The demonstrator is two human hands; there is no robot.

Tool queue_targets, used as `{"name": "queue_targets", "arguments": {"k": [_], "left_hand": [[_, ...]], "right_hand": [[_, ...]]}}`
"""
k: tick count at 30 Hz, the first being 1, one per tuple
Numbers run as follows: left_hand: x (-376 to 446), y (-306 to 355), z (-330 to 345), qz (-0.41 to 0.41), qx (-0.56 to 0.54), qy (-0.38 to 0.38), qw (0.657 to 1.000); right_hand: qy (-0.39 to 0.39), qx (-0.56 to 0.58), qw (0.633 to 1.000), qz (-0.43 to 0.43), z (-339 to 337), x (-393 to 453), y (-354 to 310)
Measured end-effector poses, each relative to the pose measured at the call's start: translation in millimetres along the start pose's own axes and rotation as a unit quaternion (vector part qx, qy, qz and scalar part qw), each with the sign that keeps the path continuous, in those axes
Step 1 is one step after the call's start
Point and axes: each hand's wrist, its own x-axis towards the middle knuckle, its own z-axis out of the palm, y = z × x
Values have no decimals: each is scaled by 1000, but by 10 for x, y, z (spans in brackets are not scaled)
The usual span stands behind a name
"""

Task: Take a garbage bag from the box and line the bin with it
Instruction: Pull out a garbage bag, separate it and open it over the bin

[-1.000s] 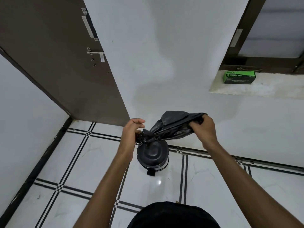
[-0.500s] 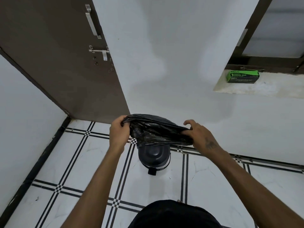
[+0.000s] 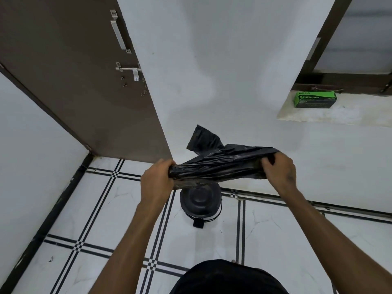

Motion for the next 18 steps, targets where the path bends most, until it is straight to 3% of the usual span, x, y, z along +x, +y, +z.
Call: {"name": "queue_targets", "arguments": {"k": [2,3,5,6,7,8,10,12,14,16,18], "left_hand": [[4,-2,16,-73,-125,-2,989],[41,1,20,-145,-235,-5,961],[134,27,6,-293,-477,-33,828],[161,47,-9,-338,-561,-47,755],[181,69,-13,-358,-613,-58,702],[185,104,-29,-365,-654,-68,660],[180,173,-65,-368,-698,-71,610],[196,164,-23,-360,-704,-71,608],[171,136,-4,-358,-670,-69,647],[139,85,20,-339,-587,-51,734],[65,22,8,-272,-438,-25,857]], "right_hand": [[-4,-1,1000,-21,25,-1,39],[-16,-2,1000,-20,46,-11,64],[-45,-23,998,-25,93,-43,133],[-64,-37,997,-33,129,-58,169],[-84,-43,995,-31,156,-67,202],[-107,-36,993,-23,160,-79,213],[-126,-36,991,-23,174,-80,237],[-116,-64,990,-54,178,-78,233],[-106,-53,991,-54,132,-69,178],[-111,-42,993,-22,86,-21,161],[-134,4,990,42,40,49,175]]}}
